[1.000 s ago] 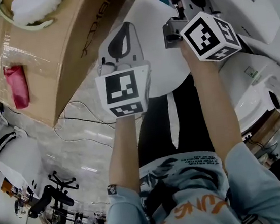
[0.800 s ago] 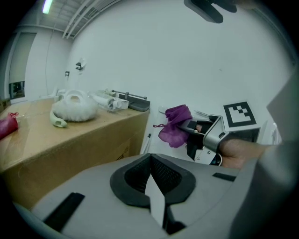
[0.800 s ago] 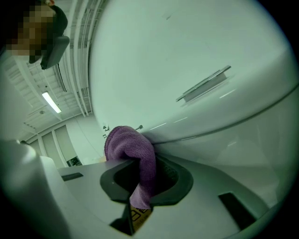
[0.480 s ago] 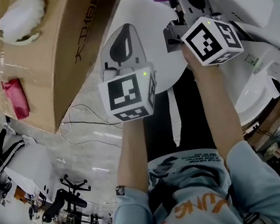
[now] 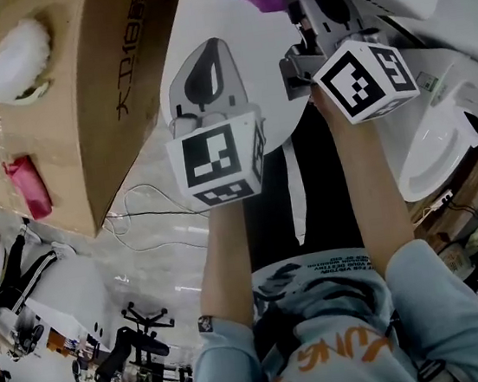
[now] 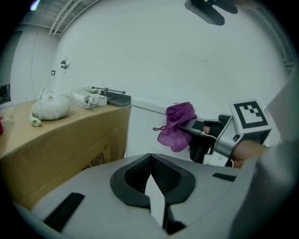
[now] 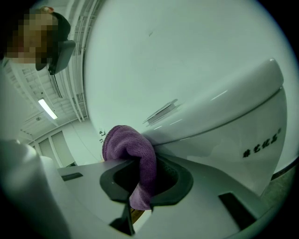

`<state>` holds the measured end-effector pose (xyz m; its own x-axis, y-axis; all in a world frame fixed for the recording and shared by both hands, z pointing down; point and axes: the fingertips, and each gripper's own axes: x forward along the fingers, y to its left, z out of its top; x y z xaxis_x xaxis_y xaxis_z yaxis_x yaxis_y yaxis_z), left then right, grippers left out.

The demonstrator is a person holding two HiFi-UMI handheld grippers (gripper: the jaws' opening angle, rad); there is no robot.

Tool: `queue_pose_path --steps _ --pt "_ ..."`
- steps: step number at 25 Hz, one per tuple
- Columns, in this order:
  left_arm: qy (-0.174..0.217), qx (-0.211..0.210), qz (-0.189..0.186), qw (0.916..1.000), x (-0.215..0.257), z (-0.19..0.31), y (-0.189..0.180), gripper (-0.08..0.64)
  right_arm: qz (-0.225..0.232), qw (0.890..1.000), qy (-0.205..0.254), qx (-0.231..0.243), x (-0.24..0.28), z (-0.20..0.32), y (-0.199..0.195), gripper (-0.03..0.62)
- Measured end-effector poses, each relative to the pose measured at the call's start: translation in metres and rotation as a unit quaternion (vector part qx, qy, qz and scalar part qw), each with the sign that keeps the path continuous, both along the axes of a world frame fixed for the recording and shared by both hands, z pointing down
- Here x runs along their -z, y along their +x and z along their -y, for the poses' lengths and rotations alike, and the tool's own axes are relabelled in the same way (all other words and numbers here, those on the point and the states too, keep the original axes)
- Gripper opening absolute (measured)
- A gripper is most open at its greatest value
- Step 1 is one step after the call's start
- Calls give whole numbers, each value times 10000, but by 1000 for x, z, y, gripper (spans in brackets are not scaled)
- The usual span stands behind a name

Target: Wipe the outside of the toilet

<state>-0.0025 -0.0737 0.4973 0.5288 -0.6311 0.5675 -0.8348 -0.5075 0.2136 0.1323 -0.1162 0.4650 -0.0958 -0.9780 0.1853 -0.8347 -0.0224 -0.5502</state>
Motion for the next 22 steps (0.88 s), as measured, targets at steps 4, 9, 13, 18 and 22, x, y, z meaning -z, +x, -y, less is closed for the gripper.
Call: queue_pose_path --steps 4,9,13,18,22 --pt "-35 -188 9 9998 0 -11 21 25 23 10000 9 -74 2 -16 17 70" --pt "-102 -380 87 9992 -4 -19 39 25 56 9997 44 -220 2 -34 35 71" --pt "-154 -529 107 9984 -8 -27 56 25 -20 9995 -39 -305 2 -50 52 71" --pt "-178 -805 66 9966 -8 -36 83 25 -66 9992 -103 -376 5 -70 73 72" --pt "-183 -993 93 9948 -8 -40 95 25 -97 9983 -143 -565 7 -89 93 72"
